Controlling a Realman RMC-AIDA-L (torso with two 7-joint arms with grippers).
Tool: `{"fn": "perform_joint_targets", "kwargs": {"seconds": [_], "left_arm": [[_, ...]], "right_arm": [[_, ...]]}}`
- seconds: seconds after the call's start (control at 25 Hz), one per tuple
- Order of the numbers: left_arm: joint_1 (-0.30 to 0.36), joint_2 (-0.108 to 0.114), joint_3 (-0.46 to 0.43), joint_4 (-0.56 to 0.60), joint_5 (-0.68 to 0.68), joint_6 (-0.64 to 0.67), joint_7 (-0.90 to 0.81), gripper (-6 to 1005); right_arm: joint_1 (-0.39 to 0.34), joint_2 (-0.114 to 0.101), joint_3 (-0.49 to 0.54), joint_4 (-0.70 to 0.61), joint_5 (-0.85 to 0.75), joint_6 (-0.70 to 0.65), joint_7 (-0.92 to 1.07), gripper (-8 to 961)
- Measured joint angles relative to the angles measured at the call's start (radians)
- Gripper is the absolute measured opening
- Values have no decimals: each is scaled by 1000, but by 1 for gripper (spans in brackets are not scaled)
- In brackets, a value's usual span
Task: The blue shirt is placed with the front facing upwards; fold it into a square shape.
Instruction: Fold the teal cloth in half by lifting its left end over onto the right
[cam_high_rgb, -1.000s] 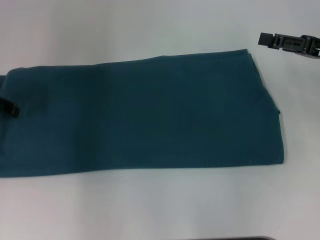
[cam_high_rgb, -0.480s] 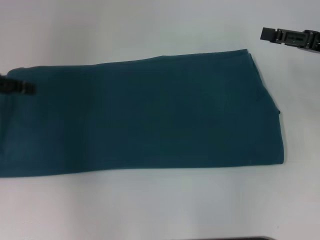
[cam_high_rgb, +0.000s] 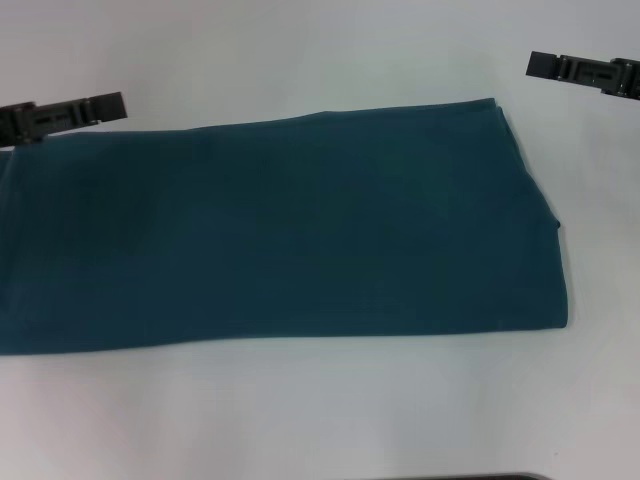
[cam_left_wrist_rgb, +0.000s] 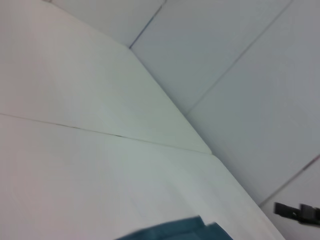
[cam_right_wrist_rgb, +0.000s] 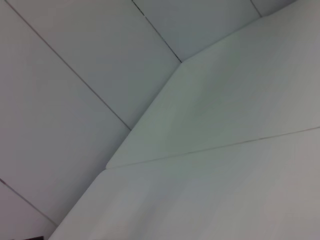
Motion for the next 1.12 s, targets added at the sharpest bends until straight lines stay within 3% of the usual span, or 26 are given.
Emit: {"fn": "perform_joint_targets", "kwargs": {"seconds": [0.24,0.64,1.12], "left_arm": [[36,-15,-8,29,-8,-52,2,752],[134,-19,-27,23,-9,-77,5,868],[157,-19,-11,30,47,-207,8,874]], "right_arm": [[5,0,-2,-1,3,-8,-13,718],[7,3,-4,-10,3,-7,-28,718],[3,9,-1,-16,3,-9,-29,718]]}}
